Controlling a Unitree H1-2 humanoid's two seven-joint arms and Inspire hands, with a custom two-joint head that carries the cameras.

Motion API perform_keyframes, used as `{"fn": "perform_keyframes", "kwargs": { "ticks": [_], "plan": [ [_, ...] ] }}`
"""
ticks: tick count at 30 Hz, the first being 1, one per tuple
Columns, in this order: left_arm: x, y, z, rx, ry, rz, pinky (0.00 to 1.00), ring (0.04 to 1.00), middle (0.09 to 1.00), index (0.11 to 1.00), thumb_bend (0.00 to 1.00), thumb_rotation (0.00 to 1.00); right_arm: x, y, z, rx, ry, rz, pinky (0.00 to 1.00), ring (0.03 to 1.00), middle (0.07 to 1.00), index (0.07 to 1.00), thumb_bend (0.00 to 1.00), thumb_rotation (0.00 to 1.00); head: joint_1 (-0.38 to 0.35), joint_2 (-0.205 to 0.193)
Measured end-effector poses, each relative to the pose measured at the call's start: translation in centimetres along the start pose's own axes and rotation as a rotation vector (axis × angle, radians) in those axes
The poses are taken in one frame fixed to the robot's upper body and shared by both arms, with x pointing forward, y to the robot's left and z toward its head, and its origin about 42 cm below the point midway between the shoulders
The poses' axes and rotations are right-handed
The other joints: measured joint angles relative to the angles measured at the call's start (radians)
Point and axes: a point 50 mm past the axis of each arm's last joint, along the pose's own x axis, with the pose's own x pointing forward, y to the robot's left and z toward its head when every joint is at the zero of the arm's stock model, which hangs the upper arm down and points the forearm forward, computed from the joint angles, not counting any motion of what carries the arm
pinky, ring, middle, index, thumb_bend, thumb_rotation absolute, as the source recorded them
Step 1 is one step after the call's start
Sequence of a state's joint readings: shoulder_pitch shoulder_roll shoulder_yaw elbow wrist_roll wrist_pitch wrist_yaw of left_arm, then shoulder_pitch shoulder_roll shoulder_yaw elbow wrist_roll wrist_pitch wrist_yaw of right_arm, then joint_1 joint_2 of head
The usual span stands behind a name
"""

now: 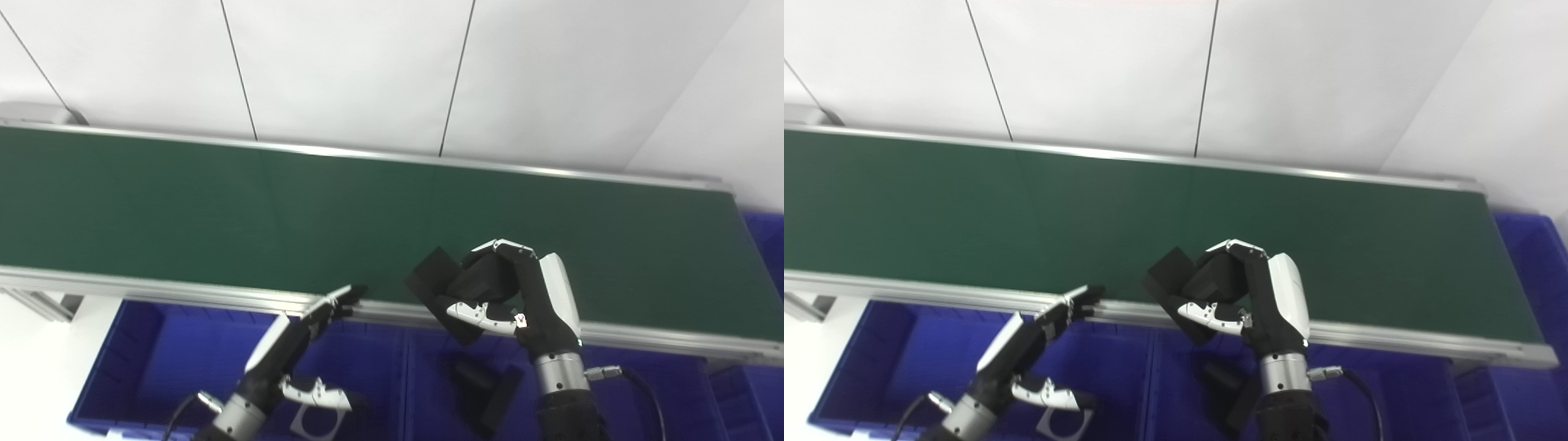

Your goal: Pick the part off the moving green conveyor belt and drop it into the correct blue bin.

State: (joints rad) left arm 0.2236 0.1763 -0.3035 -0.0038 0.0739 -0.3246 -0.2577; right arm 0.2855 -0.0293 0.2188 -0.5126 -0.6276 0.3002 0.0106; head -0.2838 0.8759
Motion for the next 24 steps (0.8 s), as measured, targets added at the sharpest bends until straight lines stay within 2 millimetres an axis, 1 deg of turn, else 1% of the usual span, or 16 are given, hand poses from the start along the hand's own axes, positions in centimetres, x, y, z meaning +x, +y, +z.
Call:
{"fn": "perform_keyframes", "kwargs": {
  "ticks": [1,3,4,6,11,12,13,14,15,17,18,19,20,21,23,24],
  "plan": [
    [0.0,0.1,0.1,0.002,-0.002,0.002,0.85,0.898,0.917,0.876,0.91,0.26,-0.4,0.0,-0.4,-0.009,0.014,0.005,0.43,0.503,0.537,0.471,0.46,0.00,-0.014,0.015],
    [0.0,0.3,0.4,0.008,-0.008,0.008,0.85,0.900,0.918,0.874,0.91,0.25,-1.3,0.0,-1.0,-0.030,0.040,0.013,0.42,0.488,0.546,0.471,0.46,0.00,-0.017,0.018],
    [0.0,0.5,0.4,0.008,-0.006,0.011,0.86,0.901,0.918,0.873,0.91,0.25,-1.6,0.0,-1.3,-0.040,0.052,0.017,0.42,0.501,0.556,0.471,0.46,0.00,-0.028,0.026],
    [-0.1,0.6,0.3,0.000,0.009,0.010,0.86,0.901,0.917,0.872,0.91,0.24,-2.2,0.0,-1.9,-0.061,0.074,0.027,0.42,0.509,0.568,0.471,0.46,0.00,-0.032,0.026],
    [-0.3,1.0,0.2,0.008,0.021,-0.004,0.85,0.892,0.907,0.870,0.91,0.23,-2.8,0.2,-3.3,-0.119,0.107,0.068,0.43,0.519,0.578,0.474,0.47,0.00,-0.060,0.021],
    [-0.4,1.1,0.2,0.010,0.022,-0.003,0.85,0.891,0.907,0.870,0.91,0.23,-2.9,0.3,-3.6,-0.132,0.112,0.078,0.43,0.525,0.578,0.474,0.47,0.00,-0.069,0.015],
    [-0.4,1.2,0.2,0.011,0.023,-0.002,0.85,0.891,0.905,0.869,0.91,0.22,-3.0,0.5,-3.8,-0.144,0.118,0.093,0.42,0.491,0.548,0.473,0.46,0.00,-0.072,0.005],
    [-0.5,1.3,0.2,0.005,0.022,0.000,0.85,0.892,0.905,0.867,0.92,0.22,-3.0,0.6,-4.0,-0.154,0.123,0.104,0.42,0.480,0.534,0.473,0.46,0.00,-0.072,0.005],
    [-0.5,1.4,0.1,0.004,0.022,0.001,0.85,0.892,0.905,0.867,0.92,0.22,-3.1,0.7,-4.3,-0.168,0.128,0.110,0.42,0.478,0.530,0.473,0.46,0.00,-0.072,0.005],
    [-0.6,1.5,0.1,0.006,0.023,0.001,0.85,0.892,0.905,0.865,0.92,0.22,-3.1,1.2,-4.8,-0.201,0.144,0.125,0.42,0.479,0.524,0.474,0.46,0.00,-0.078,-0.012],
    [-0.6,1.5,0.1,0.005,0.023,-0.001,0.85,0.894,0.905,0.866,0.92,0.22,-3.2,1.4,-5.0,-0.214,0.150,0.132,0.42,0.458,0.524,0.457,0.48,0.00,-0.078,-0.012],
    [-0.6,1.5,0.1,0.001,0.023,-0.003,0.85,0.894,0.905,0.865,0.92,0.22,-3.2,1.6,-5.2,-0.225,0.155,0.139,0.37,0.454,0.521,0.459,0.49,0.00,-0.080,-0.015],
    [-0.7,1.6,0.1,-0.004,0.022,-0.004,0.85,0.894,0.905,0.865,0.92,0.21,-3.2,1.8,-5.3,-0.236,0.157,0.144,0.35,0.448,0.518,0.469,0.49,0.00,-0.083,-0.027],
    [-0.7,1.7,0.1,-0.009,0.022,-0.005,0.85,0.894,0.904,0.865,0.92,0.21,-3.2,2.0,-5.5,-0.250,0.161,0.149,0.35,0.443,0.517,0.476,0.49,0.00,-0.083,-0.028],
    [-0.9,1.8,0.0,-0.004,0.024,-0.009,0.85,0.892,0.900,0.864,0.92,0.21,-3.2,2.4,-6.0,-0.278,0.172,0.163,0.34,0.444,0.526,0.475,0.49,0.00,-0.089,-0.063],
    [-1.0,1.9,-0.1,-0.003,0.025,-0.015,0.85,0.891,0.899,0.864,0.92,0.21,-3.3,2.5,-6.2,-0.292,0.178,0.170,0.34,0.447,0.530,0.470,0.49,0.00,-0.089,-0.063]
  ]
}}
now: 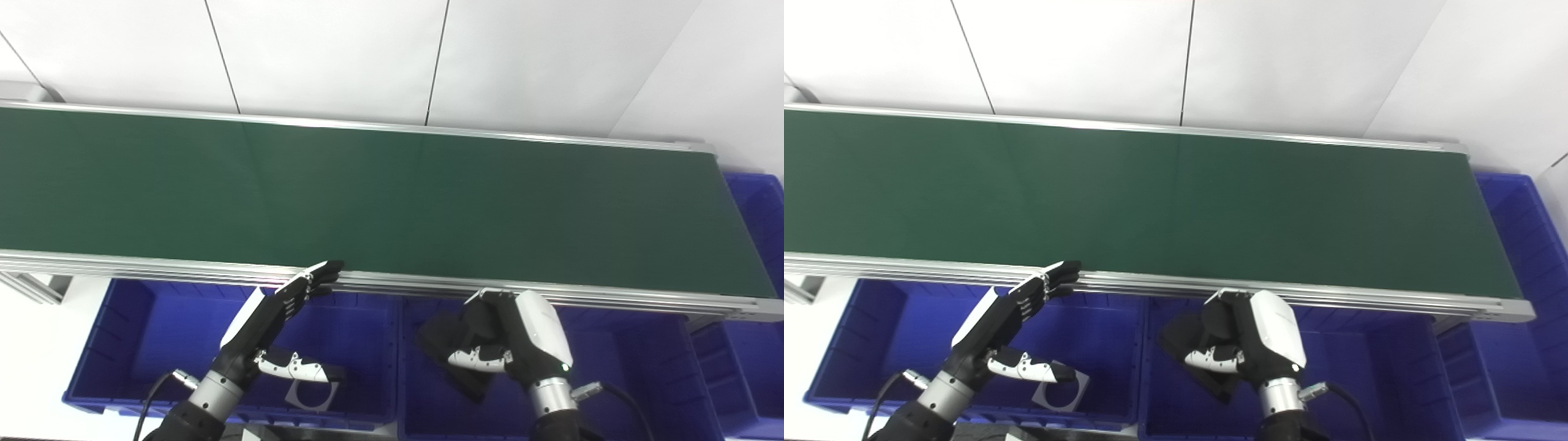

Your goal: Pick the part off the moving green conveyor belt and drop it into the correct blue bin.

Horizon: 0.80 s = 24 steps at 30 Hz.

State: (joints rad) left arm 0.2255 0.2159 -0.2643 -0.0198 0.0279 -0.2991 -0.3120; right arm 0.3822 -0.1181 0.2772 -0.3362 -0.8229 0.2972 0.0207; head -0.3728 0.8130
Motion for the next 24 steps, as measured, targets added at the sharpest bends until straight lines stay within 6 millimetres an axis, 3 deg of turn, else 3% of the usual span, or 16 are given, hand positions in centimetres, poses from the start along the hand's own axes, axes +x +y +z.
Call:
{"fn": "perform_keyframes", "kwargs": {
  "ticks": [5,6,8,9,10,11,14,19,24],
  "plan": [
    [-0.8,0.2,-0.4,0.012,0.000,-0.016,0.86,0.906,0.910,0.868,0.91,0.22,0.0,0.7,-0.7,-0.076,0.011,0.037,0.38,0.479,0.538,0.462,0.50,0.00,-0.012,-0.035],
    [-0.9,0.2,-0.4,0.010,0.001,-0.017,0.86,0.908,0.912,0.870,0.91,0.22,0.0,0.9,-0.7,-0.092,0.011,0.049,0.47,0.475,0.532,0.465,0.50,0.00,-0.014,-0.040],
    [-1.0,0.2,-0.5,0.010,0.001,-0.019,0.88,0.914,0.913,0.872,0.91,0.22,0.0,1.2,-0.7,-0.117,0.012,0.073,0.69,0.719,0.712,0.492,0.50,0.10,-0.021,-0.064],
    [-1.1,0.2,-0.6,0.011,0.001,-0.020,0.88,0.914,0.914,0.873,0.91,0.22,0.0,1.3,-0.7,-0.129,0.013,0.080,0.75,0.764,0.744,0.545,0.53,0.10,-0.021,-0.064],
    [-1.2,0.2,-0.7,0.012,0.000,-0.022,0.87,0.914,0.915,0.873,0.90,0.21,-0.1,1.5,-0.6,-0.141,0.015,0.087,0.85,0.833,0.791,0.686,0.59,0.08,-0.025,-0.074],
    [-1.3,0.2,-0.8,0.013,-0.001,-0.024,0.87,0.914,0.916,0.873,0.90,0.21,-0.1,1.6,-0.6,-0.157,0.019,0.092,0.85,0.840,0.795,0.700,0.60,0.08,-0.025,-0.074],
    [-1.6,0.3,-1.0,0.011,-0.010,-0.025,0.88,0.921,0.919,0.875,0.90,0.20,-0.4,2.0,-0.4,-0.197,0.038,0.106,0.94,0.946,0.879,0.791,0.67,0.28,-0.032,-0.089],
    [-2.0,0.5,-1.4,0.020,-0.008,-0.040,0.89,0.927,0.921,0.874,0.91,0.21,-1.6,1.9,0.4,-0.206,0.045,0.106,1.00,1.000,0.972,0.852,0.75,0.45,-0.043,-0.103],
    [-2.2,0.9,-1.6,0.026,0.001,-0.041,0.88,0.922,0.920,0.874,0.91,0.20,-2.7,1.7,1.5,-0.153,0.044,0.094,1.00,1.000,0.987,0.878,0.78,0.46,-0.044,-0.106]
  ]
}}
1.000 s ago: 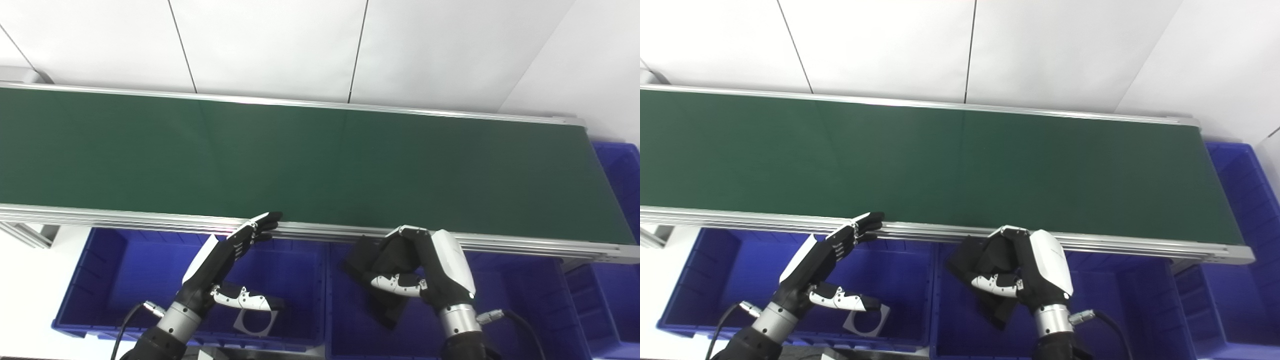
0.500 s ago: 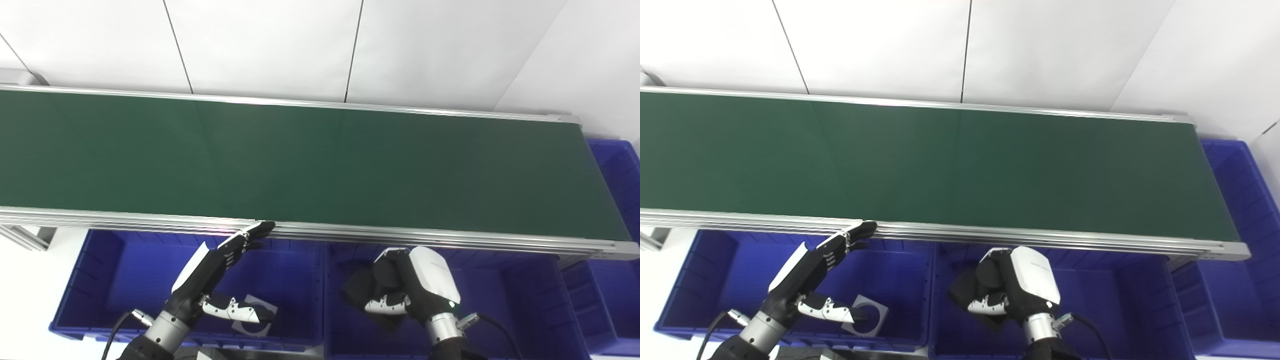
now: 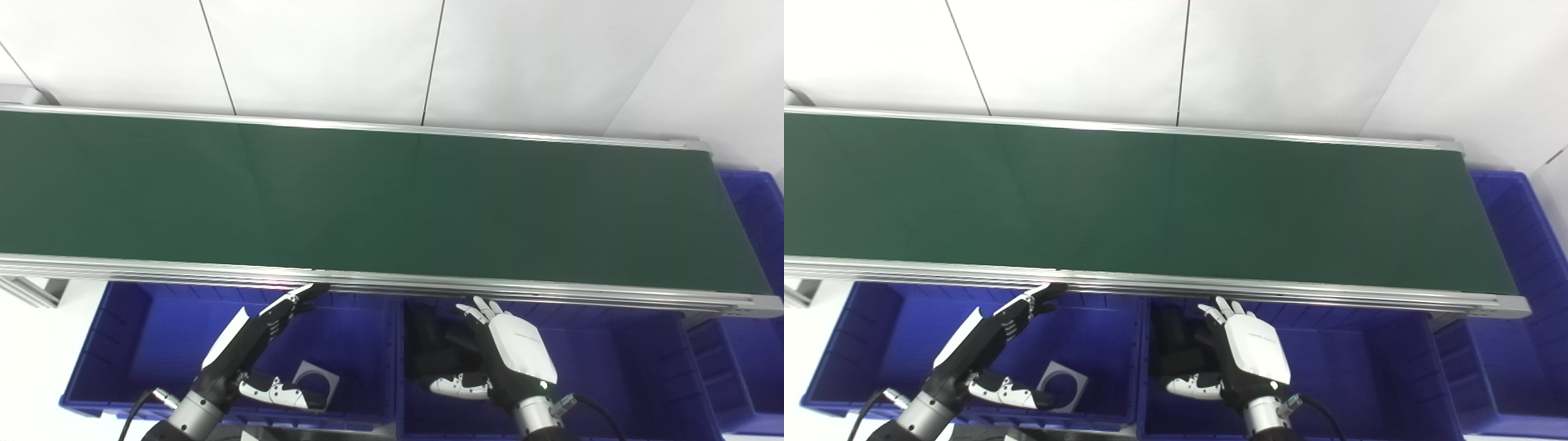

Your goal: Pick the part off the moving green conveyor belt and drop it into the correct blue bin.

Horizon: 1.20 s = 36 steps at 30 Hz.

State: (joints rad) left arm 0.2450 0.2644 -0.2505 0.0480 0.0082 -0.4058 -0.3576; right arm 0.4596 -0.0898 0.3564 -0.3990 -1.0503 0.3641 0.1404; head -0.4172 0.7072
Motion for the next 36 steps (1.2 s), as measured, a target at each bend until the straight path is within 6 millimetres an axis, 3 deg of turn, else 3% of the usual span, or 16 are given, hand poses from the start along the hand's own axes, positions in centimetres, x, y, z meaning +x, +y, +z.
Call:
{"fn": "perform_keyframes", "kwargs": {
  "ticks": [5,10,15,21,29,36],
  "plan": [
    [0.0,0.0,0.0,0.000,0.002,-0.007,0.89,0.923,0.922,0.875,0.91,0.21,-1.2,0.4,0.2,0.077,0.001,-0.067,0.98,1.000,0.997,0.928,0.83,0.47,0.000,-0.002],
    [0.0,0.1,-0.1,0.002,0.001,-0.007,0.88,0.922,0.924,0.877,0.91,0.20,-2.3,0.8,1.1,0.275,-0.086,-0.185,0.77,0.897,0.953,0.955,0.81,0.44,0.003,0.005],
    [0.0,0.0,-0.2,0.000,0.006,-0.009,0.88,0.919,0.922,0.876,0.91,0.20,-2.6,2.2,1.7,0.550,-0.189,-0.251,0.80,0.893,0.946,0.960,0.79,0.49,0.005,0.008],
    [0.0,0.1,-0.1,0.000,0.004,-0.008,0.88,0.922,0.925,0.878,0.91,0.21,-3.1,3.4,1.9,0.795,-0.301,-0.268,0.80,0.882,0.927,0.964,0.83,0.57,0.017,0.043],
    [0.1,-0.1,0.1,-0.023,-0.011,0.005,0.88,0.926,0.926,0.884,0.90,0.21,-3.0,4.2,1.0,0.871,-0.319,-0.278,0.80,0.860,0.878,0.939,0.90,0.67,0.055,0.046],
    [0.5,-0.7,0.2,-0.049,-0.027,0.018,0.86,0.917,0.928,0.881,0.88,0.21,-2.9,4.0,0.3,0.870,-0.318,-0.309,0.81,0.845,0.851,0.915,0.90,0.71,0.075,0.038]
  ]
}}
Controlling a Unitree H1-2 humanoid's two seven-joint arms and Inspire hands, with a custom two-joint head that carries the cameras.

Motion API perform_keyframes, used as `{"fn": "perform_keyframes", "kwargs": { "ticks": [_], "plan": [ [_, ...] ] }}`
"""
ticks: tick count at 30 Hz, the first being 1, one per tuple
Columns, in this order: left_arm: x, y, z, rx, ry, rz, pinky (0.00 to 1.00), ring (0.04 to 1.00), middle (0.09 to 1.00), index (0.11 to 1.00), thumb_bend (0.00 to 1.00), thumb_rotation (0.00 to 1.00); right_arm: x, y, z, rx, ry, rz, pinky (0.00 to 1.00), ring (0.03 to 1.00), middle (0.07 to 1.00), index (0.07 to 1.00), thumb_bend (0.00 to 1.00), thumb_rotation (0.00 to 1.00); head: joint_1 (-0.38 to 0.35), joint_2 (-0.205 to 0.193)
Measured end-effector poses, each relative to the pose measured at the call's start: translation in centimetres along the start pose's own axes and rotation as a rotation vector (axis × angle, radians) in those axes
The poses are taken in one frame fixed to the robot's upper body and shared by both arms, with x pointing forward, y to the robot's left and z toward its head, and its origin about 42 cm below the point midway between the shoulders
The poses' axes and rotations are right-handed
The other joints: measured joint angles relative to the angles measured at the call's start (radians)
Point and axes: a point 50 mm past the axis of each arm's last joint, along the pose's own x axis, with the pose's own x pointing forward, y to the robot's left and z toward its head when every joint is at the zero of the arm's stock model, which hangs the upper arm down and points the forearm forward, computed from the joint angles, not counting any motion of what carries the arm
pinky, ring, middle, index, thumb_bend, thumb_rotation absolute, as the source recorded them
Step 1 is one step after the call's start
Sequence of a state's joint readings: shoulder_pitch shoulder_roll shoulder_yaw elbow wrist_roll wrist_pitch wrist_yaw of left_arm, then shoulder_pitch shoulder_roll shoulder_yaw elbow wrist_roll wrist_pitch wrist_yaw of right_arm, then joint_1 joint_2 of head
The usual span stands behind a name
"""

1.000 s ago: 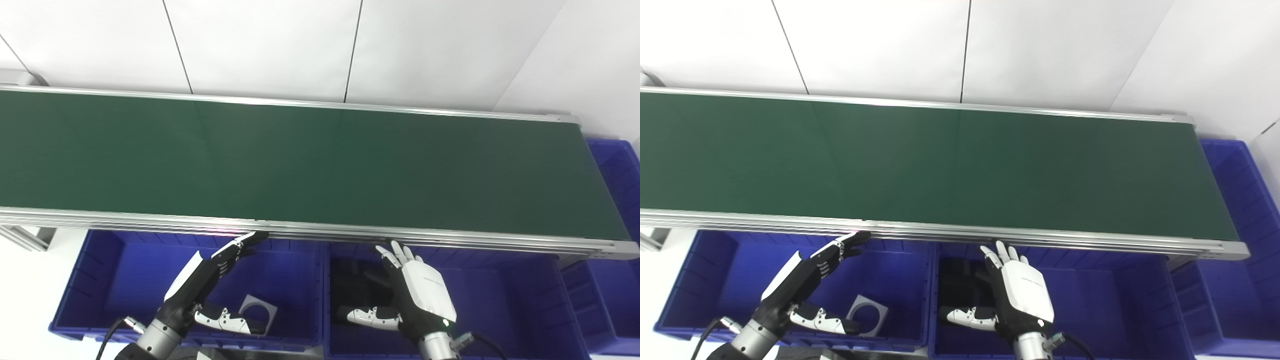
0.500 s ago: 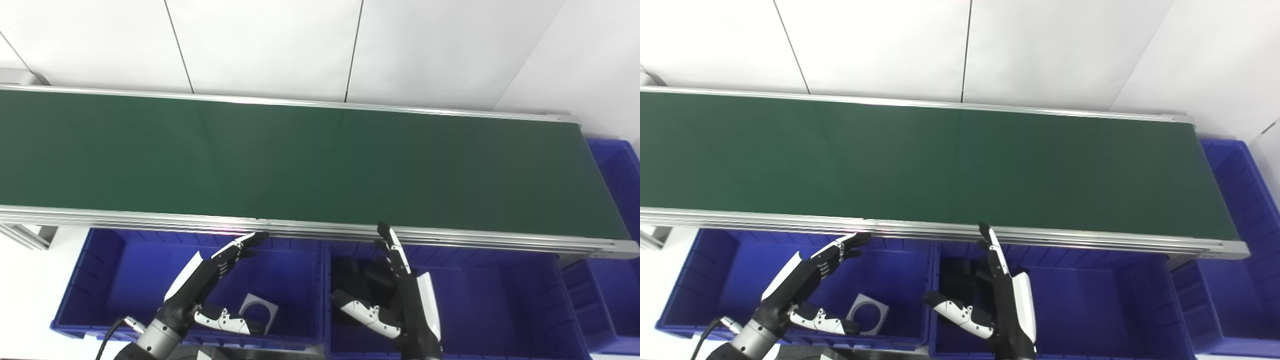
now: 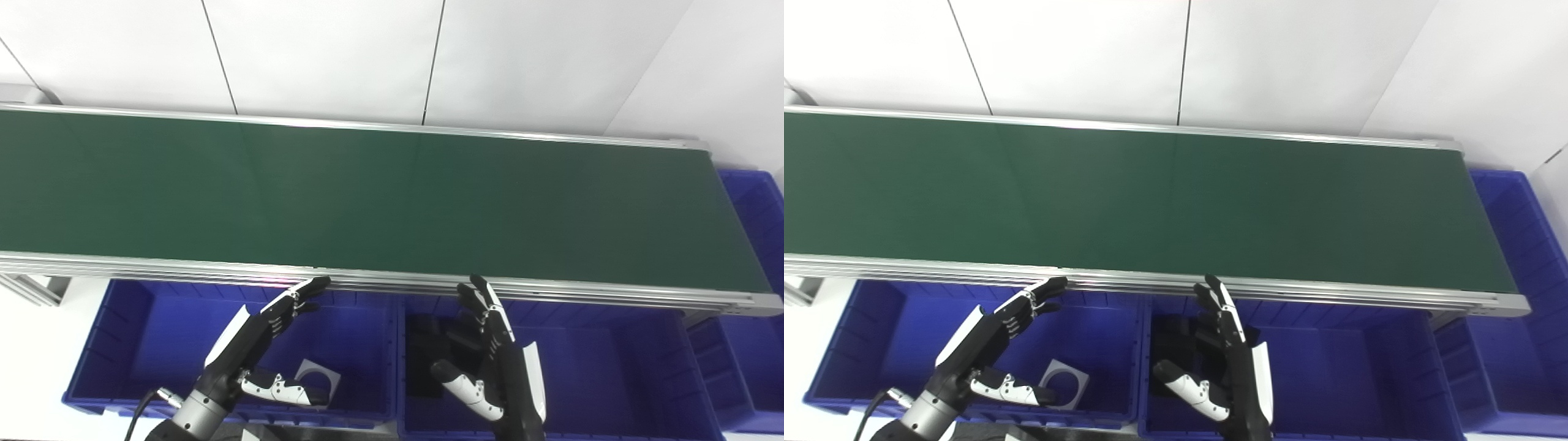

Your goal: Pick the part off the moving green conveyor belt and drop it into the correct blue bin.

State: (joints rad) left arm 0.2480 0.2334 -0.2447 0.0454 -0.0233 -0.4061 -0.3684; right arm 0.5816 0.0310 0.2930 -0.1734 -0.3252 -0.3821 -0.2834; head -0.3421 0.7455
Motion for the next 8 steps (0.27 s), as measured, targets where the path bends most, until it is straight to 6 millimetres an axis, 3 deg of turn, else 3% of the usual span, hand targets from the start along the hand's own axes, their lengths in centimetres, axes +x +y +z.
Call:
{"fn": "perform_keyframes", "kwargs": {
  "ticks": [8],
  "plan": [
    [0.10,-0.18,-0.01,-0.004,-0.006,0.005,0.85,0.910,0.919,0.874,0.89,0.21,-0.09,-0.50,-0.33,-0.015,0.012,-0.015,0.80,0.837,0.858,0.904,0.84,0.74,0.032,-0.032]
  ]
}}
